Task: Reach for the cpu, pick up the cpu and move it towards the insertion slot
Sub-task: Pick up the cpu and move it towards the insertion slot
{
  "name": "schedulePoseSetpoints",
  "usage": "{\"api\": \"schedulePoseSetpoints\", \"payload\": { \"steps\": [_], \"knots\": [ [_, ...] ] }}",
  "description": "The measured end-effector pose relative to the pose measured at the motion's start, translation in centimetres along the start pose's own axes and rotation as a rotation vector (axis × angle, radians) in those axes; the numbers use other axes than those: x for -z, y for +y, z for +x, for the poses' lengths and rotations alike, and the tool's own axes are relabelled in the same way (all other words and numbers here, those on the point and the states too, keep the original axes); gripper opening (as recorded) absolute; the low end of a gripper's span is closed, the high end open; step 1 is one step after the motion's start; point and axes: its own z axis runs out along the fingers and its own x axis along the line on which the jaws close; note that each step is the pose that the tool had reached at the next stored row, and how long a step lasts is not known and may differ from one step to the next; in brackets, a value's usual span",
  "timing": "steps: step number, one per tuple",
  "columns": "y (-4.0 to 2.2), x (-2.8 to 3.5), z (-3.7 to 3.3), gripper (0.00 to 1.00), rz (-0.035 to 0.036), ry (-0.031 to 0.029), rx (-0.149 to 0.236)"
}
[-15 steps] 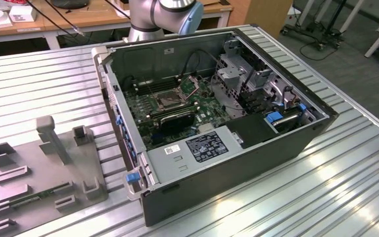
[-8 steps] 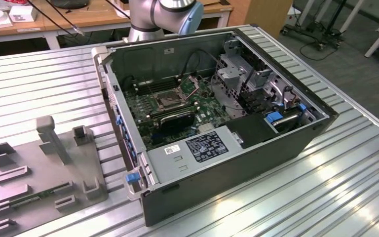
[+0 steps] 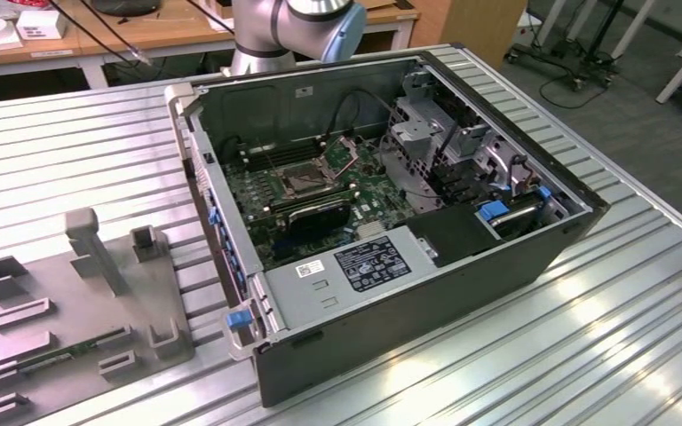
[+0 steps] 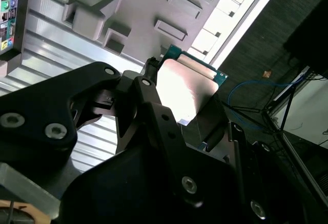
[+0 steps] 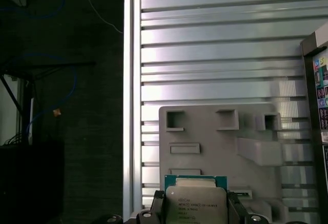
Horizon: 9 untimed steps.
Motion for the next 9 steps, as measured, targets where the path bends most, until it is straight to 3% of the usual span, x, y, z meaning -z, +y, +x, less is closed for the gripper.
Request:
{"api": "schedulePoseSetpoints", "payload": {
  "steps": [9],
  "knots": [
    [0.04, 0.00, -1.07, 0.54, 0.0000, 0.0000, 0.000]
  ]
}}
